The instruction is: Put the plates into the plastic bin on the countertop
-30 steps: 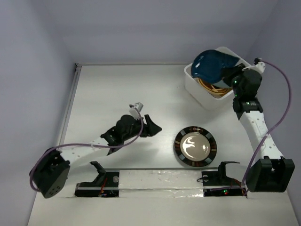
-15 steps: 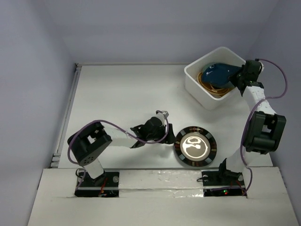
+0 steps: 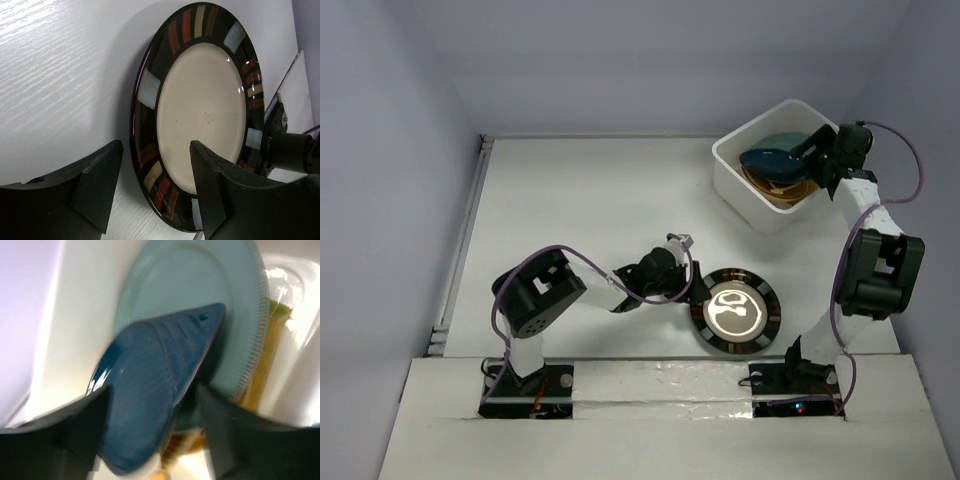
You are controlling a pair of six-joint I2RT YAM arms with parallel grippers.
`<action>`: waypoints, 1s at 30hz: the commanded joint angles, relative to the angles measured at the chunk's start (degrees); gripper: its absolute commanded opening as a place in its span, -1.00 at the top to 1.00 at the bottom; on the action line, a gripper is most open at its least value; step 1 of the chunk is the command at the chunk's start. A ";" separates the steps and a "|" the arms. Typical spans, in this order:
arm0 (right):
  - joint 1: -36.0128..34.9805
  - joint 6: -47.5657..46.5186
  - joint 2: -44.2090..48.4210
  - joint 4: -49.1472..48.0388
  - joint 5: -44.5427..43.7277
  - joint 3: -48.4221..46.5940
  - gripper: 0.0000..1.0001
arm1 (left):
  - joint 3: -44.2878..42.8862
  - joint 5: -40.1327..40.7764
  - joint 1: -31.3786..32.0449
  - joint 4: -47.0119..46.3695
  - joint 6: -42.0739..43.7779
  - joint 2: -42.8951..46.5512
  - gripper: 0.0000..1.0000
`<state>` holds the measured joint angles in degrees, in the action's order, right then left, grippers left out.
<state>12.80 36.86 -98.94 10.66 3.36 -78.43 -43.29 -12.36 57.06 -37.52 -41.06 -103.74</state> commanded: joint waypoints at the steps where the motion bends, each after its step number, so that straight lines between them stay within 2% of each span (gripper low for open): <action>1: 0.39 -1.09 4.00 -3.10 -3.17 -1.90 -0.67 | -0.22 -1.70 0.51 -0.36 -0.69 -1.99 -0.10; 3: 0.39 0.22 6.55 -5.11 -6.59 1.43 -0.99 | -0.22 -1.44 0.51 -0.89 -0.95 -2.51 -0.08; 8: 0.39 3.91 16.73 -13.17 -6.17 9.69 -1.00 | -0.57 -1.35 0.51 -1.50 -1.13 -4.36 0.00; 14: 0.39 7.17 26.76 -21.80 -0.37 22.52 -1.00 | -1.01 -2.58 1.04 -3.35 -2.01 -6.99 0.26; 16: -0.22 7.87 31.16 -23.39 1.91 27.51 -0.94 | -1.71 -2.67 1.04 -3.35 -2.18 -7.79 0.43; 17: -0.23 8.31 32.91 -25.84 2.88 29.55 -0.86 | -1.71 -2.58 1.04 -3.44 -2.27 -8.05 0.55; 18: -0.23 10.14 36.67 -27.77 5.41 34.70 -0.59 | -1.71 -2.41 1.04 -3.53 -2.27 -8.05 0.83; 19: -0.75 11.46 38.62 -30.23 7.26 34.75 -0.36 | -1.71 -2.06 1.04 -3.44 -2.27 -7.97 1.00; 20: -0.76 12.78 40.47 -34.78 9.11 39.97 -0.08 | -1.45 -1.18 1.04 -3.27 -2.36 -7.18 1.00; 21: -1.63 14.80 43.88 -35.87 11.65 42.03 0.33 | -0.67 -0.74 1.04 -3.52 -2.36 -6.48 1.00; 24: -5.83 13.34 48.12 -35.10 14.56 46.26 0.71 | 2.84 -0.21 -0.19 -5.63 -3.23 -1.92 1.00; 25: -7.33 12.02 50.40 -33.70 15.01 46.44 1.00 | 4.16 -0.56 -0.89 -6.33 -3.67 -0.51 1.00; 30: -18.14 4.02 54.81 -24.81 17.12 48.01 1.00 | 13.91 -3.54 -8.25 -10.03 -5.96 13.90 1.00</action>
<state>-1.58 45.95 -46.39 -15.77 16.84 -31.29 -33.26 -16.14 53.10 -45.74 -48.36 -98.02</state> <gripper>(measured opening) 0.010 0.092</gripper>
